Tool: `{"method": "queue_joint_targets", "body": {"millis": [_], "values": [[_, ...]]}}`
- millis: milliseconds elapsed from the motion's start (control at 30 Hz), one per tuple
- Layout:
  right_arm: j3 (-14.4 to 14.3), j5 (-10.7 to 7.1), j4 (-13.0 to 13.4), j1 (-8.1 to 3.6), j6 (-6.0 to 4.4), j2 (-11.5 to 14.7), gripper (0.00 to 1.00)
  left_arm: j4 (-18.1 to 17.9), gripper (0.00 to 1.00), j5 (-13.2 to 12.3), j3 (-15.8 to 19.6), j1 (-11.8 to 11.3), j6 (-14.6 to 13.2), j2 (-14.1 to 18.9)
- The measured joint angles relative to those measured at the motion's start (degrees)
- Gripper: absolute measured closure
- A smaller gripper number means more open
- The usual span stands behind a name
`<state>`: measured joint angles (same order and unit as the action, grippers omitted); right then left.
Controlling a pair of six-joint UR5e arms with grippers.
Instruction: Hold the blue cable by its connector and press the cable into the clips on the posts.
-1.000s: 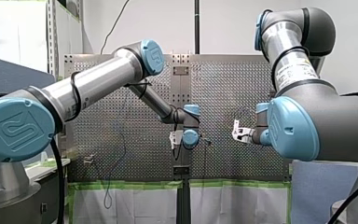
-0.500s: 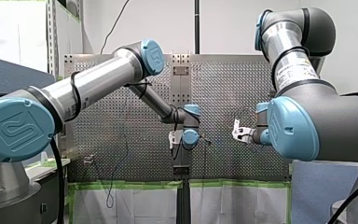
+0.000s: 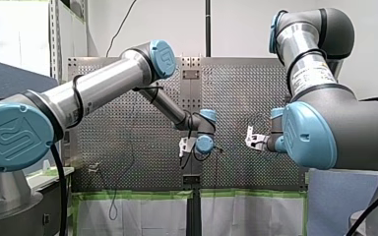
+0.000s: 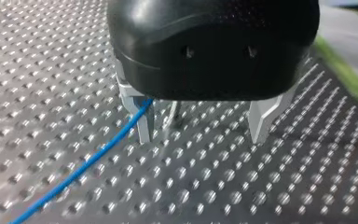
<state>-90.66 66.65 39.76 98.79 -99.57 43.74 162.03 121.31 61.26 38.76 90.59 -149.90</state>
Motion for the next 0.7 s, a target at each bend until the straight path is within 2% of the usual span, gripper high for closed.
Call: {"method": "queue_joint_targets", "body": {"millis": [167,333,567,700], "values": [[-0.01,-0.02,-0.39,-0.03,0.03,0.00,1.00,2.49,0.00,0.10,0.90,1.18,0.11,0.27],[-0.01,-0.09,-0.75,-0.05,0.14,0.00,1.00,4.65,0.00,0.44,3.27,2.44,0.24,2.25],[0.00,-0.11,-1.12,-0.04,0.18,0.00,1.00,3.81,0.00,0.46,6.70,4.16,0.27,5.53],[0.00,-0.13,-1.20,-0.04,0.07,0.00,1.00,3.62,0.00,0.28,8.86,5.43,0.36,6.30]]}}
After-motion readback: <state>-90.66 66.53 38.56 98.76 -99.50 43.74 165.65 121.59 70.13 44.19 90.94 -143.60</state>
